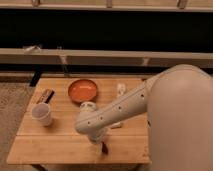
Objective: Place the pepper on the white sponge
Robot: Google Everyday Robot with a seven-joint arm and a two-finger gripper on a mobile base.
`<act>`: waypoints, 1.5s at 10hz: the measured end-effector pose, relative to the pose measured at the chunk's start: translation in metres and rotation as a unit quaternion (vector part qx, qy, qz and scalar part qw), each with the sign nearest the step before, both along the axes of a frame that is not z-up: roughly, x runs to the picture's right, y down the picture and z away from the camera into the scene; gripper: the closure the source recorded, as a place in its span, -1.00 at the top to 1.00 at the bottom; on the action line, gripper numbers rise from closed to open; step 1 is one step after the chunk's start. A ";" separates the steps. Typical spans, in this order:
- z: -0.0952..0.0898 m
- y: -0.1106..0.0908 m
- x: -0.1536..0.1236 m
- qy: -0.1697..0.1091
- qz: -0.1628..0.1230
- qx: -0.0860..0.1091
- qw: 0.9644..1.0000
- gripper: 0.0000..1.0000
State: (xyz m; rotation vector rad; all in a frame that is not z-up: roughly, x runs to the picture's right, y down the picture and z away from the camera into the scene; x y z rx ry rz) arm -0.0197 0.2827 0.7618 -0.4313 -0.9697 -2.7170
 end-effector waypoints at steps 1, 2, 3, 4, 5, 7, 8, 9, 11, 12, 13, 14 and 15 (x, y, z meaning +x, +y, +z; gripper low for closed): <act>0.002 0.002 -0.001 0.000 0.002 -0.004 1.000 0.60; 0.004 0.004 -0.003 0.000 0.003 -0.008 1.000 0.53; 0.006 0.006 -0.005 0.000 0.002 -0.010 1.000 0.31; 0.007 0.007 -0.006 0.000 0.002 -0.012 1.000 0.15; 0.008 0.007 -0.007 0.001 0.001 -0.013 1.000 -0.06; 0.009 0.008 -0.009 0.002 -0.001 -0.015 1.000 -0.46; 0.008 0.008 -0.009 0.001 -0.001 -0.015 1.000 -0.62; 0.008 0.007 -0.009 0.000 -0.001 -0.016 1.000 -0.82; 0.003 0.003 -0.009 -0.008 0.002 -0.012 1.000 -1.00; -0.004 -0.005 -0.008 -0.016 0.007 -0.006 1.000 -1.00; -0.011 -0.014 -0.007 -0.022 0.011 -0.001 1.000 -1.00; -0.016 -0.023 -0.005 -0.028 0.016 0.004 0.999 -1.00; -0.022 -0.036 -0.001 -0.036 0.025 0.012 0.999 -1.00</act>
